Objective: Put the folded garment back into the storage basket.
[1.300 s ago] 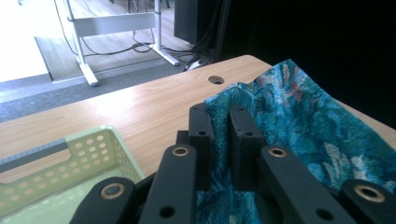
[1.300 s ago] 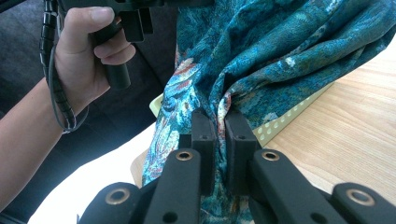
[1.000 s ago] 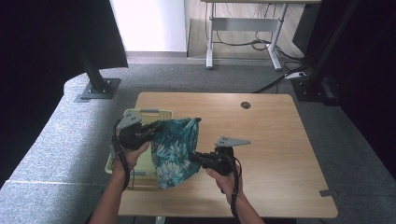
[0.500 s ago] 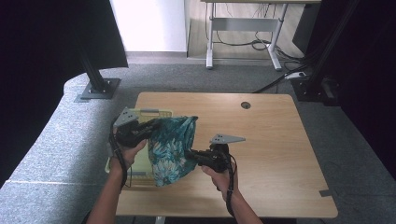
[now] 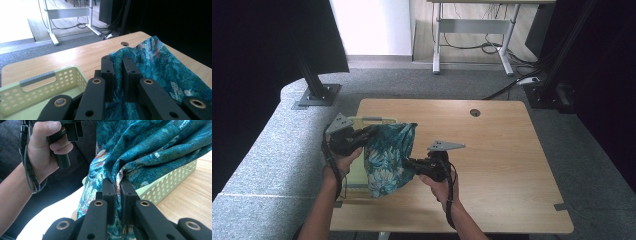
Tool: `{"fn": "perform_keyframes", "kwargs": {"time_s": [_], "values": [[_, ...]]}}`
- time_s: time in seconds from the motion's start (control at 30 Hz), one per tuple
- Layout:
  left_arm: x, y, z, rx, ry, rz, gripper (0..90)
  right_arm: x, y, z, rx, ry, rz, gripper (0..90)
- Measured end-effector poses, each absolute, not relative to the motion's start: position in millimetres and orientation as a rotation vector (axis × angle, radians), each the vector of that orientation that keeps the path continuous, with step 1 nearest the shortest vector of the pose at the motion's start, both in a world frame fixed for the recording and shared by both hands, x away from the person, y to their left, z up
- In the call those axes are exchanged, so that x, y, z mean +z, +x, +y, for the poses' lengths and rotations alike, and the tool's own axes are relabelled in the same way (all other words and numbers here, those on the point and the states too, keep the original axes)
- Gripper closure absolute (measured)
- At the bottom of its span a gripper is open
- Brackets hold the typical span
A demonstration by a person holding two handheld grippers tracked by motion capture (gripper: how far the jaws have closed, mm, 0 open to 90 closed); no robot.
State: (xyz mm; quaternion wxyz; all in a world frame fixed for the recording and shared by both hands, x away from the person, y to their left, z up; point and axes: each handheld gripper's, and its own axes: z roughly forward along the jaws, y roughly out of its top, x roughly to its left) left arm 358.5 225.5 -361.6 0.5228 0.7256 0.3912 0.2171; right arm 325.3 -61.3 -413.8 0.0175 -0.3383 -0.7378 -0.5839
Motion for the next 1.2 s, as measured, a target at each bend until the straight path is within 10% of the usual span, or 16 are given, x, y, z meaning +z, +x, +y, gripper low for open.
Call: {"fn": "perform_keyframes", "kwargs": {"time_s": [1.2], "values": [[-371, 397, 251, 0.523, 1.733, 0.951, 81.4, -414, 363, -11, -1.787, -1.071, -2.324, 83.7]]}}
